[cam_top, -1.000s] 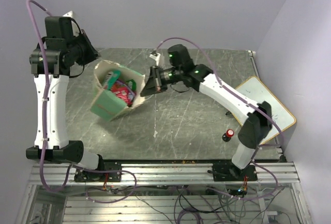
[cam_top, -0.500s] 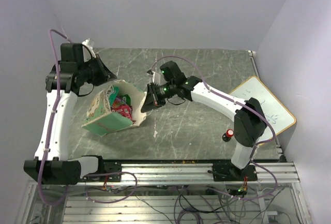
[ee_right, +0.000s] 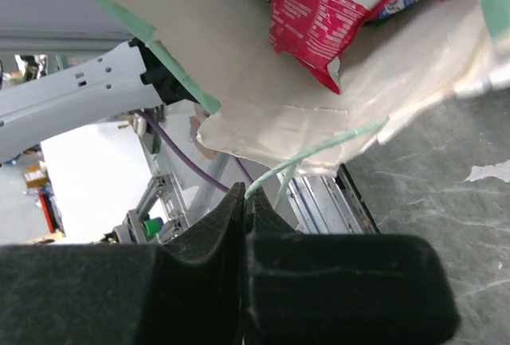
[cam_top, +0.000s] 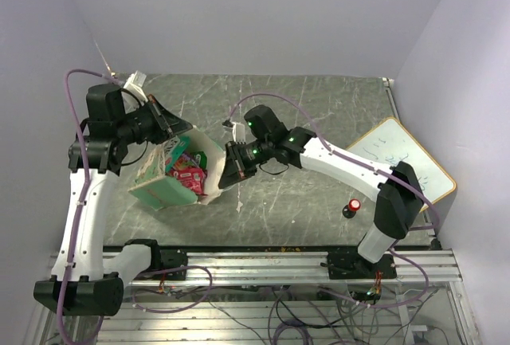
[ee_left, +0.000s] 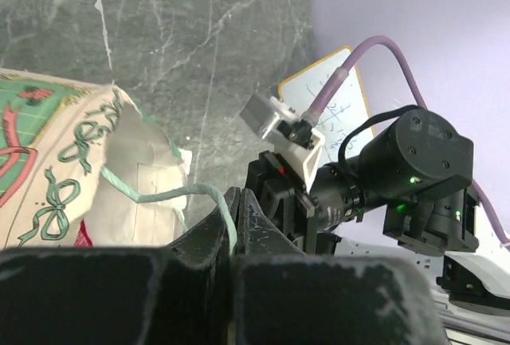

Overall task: Take the snacks out of the paper bag
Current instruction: Adjust the paper bag at the center of the board.

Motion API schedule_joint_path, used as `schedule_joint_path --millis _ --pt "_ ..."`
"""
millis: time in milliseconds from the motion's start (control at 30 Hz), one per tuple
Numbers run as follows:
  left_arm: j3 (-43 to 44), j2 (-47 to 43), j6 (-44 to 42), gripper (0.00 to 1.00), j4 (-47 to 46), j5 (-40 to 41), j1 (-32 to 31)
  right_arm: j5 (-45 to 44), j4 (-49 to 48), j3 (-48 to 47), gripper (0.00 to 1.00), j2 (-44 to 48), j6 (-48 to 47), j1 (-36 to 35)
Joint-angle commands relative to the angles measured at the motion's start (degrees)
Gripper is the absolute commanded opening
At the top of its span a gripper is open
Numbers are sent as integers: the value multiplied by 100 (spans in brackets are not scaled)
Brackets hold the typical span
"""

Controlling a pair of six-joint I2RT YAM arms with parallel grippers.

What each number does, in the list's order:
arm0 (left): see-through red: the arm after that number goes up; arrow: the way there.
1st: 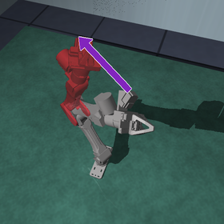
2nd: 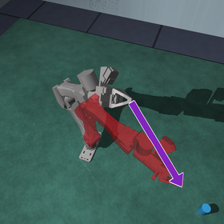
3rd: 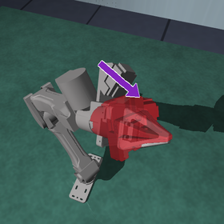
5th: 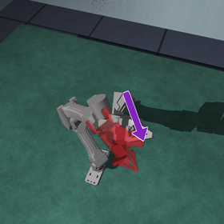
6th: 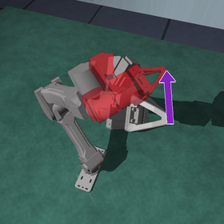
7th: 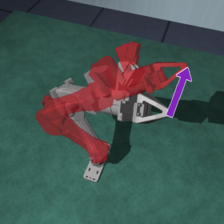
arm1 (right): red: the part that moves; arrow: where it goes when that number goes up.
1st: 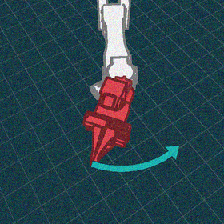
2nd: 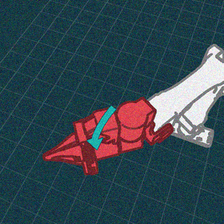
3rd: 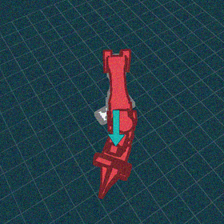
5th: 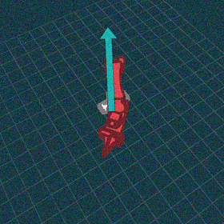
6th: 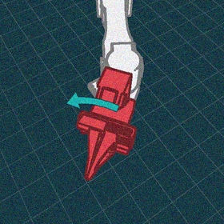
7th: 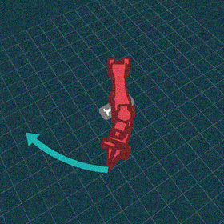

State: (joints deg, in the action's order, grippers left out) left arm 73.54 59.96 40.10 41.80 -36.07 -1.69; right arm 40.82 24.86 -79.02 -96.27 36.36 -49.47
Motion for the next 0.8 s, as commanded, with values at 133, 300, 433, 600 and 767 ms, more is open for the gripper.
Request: schedule_joint_path --millis 133,300,433,600,767 --pt "22 -392 67 7 51 -303 4 -573 583 -337 0 99 -306 -330" --pt "16 -501 -47 7 328 -144 3 -1482 955 -100 10 457 -431 -325" --pt "39 -512 -52 7 373 -72 5 -1727 1222 -101 19 489 -568 -321" --pt "171 -424 -126 7 456 18 4 -2321 1838 -534 33 404 -969 -332" --pt "414 -243 -337 7 677 115 2 -2886 2004 -941 38 441 -1438 -333"
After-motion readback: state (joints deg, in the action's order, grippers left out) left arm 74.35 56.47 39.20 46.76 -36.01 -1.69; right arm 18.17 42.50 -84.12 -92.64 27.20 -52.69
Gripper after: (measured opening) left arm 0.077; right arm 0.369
